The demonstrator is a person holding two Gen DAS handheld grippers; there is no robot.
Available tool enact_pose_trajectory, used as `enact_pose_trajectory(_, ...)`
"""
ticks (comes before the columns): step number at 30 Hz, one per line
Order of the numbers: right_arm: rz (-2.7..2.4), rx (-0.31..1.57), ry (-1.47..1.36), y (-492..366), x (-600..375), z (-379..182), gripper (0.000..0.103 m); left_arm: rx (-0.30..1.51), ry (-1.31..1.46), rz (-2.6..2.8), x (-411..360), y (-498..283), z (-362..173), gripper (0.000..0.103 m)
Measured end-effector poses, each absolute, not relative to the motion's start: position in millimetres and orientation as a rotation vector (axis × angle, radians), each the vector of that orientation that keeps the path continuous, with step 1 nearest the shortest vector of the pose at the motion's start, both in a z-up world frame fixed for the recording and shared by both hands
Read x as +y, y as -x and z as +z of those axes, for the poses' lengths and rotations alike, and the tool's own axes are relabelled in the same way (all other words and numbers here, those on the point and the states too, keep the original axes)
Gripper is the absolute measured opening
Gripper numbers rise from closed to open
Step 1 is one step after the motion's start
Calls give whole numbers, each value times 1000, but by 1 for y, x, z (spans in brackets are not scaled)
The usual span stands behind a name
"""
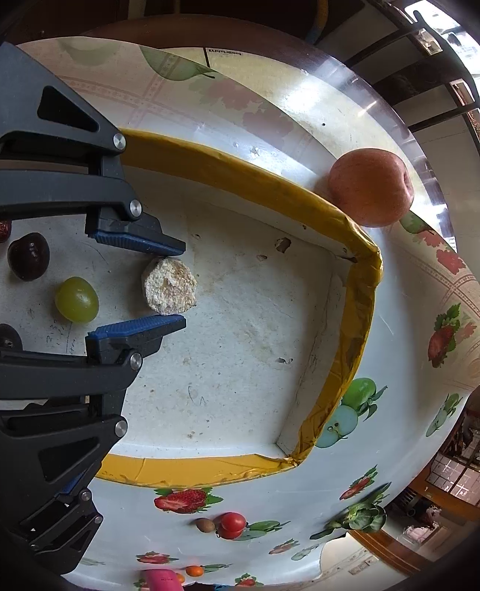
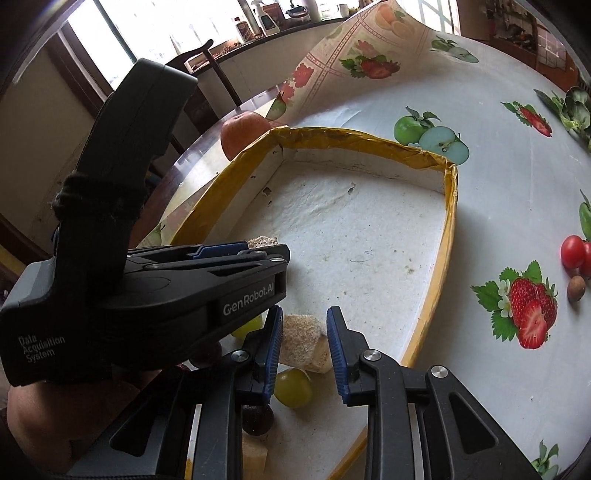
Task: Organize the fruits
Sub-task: 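Open both tools to release the biscuit and block in the tray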
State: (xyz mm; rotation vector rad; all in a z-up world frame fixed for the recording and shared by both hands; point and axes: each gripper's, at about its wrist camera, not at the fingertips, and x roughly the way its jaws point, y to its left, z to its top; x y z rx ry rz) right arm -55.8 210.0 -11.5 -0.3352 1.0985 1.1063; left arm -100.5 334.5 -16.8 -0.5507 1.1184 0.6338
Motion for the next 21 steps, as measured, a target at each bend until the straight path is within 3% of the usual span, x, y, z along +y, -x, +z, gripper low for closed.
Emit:
enact_pose_trajectory(5,1108,1076,293,59,191,9,30,1084,534,655,328,106,-1,55)
enact_pose_trajectory(21,923,1073,155,21,82,37,33,1056,501,551,268,86,25,55)
